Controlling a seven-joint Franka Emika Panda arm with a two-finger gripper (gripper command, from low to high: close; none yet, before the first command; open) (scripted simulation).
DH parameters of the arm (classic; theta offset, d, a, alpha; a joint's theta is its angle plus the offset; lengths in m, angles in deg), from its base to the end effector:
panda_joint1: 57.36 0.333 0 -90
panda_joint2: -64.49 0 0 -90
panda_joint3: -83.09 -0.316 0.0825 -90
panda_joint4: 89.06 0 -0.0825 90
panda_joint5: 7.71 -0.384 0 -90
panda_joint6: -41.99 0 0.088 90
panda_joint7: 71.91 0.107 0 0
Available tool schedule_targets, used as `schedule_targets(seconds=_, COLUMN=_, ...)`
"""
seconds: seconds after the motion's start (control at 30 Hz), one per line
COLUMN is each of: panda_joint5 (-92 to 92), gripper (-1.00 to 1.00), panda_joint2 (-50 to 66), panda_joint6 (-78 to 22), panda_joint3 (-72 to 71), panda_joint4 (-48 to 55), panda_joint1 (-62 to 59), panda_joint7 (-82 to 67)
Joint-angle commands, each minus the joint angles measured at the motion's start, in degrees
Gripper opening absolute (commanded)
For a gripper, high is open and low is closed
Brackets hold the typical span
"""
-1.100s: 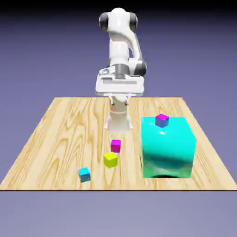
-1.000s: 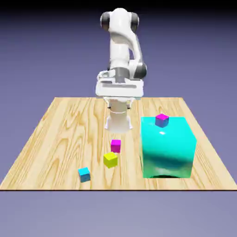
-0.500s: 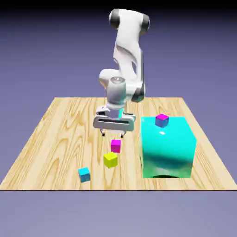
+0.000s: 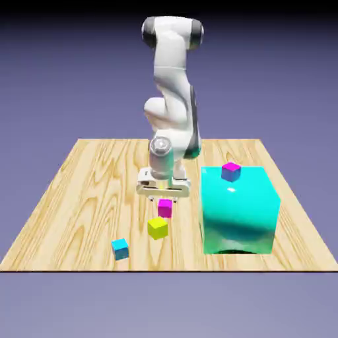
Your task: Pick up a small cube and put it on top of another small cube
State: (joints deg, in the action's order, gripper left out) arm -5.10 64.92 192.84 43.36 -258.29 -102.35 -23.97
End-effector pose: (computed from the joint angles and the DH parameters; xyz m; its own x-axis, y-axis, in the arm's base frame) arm 0.2830 -0.0241 0.1563 0.5989 -0.7722 -0.2123 -0.7339 -0.6353 0.2405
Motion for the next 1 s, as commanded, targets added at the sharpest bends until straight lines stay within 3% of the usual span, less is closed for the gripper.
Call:
schedule_targets(seconds=0.0, panda_joint5=2.5, gripper=0.0, panda_joint2=1.5, panda_joint6=1.2, panda_joint3=1.4, panda_joint4=0.0, panda_joint1=0.8, panda_joint7=1.7)
schedule_targets(seconds=0.2, panda_joint5=15.9, gripper=0.0, panda_joint2=9.8, panda_joint6=7.6, panda_joint3=8.9, panda_joint4=-0.1, panda_joint1=3.9, panda_joint7=10.9)
schedule_targets(seconds=0.23, panda_joint5=15.9, gripper=-1.0, panda_joint2=9.8, panda_joint6=7.6, panda_joint3=8.9, panda_joint4=-0.1, panda_joint1=3.9, panda_joint7=10.9)
schedule_targets(seconds=0.73, panda_joint5=-18.9, gripper=-1.0, panda_joint2=-11.7, panda_joint6=-9.1, panda_joint3=-10.5, panda_joint4=0.2, panda_joint1=-4.1, panda_joint7=-13.0)
schedule_targets(seconds=0.97, panda_joint5=-12.0, gripper=-1.0, panda_joint2=-10.8, panda_joint6=-17.1, panda_joint3=-18.2, panda_joint4=10.6, panda_joint1=-10.1, panda_joint7=-14.7)
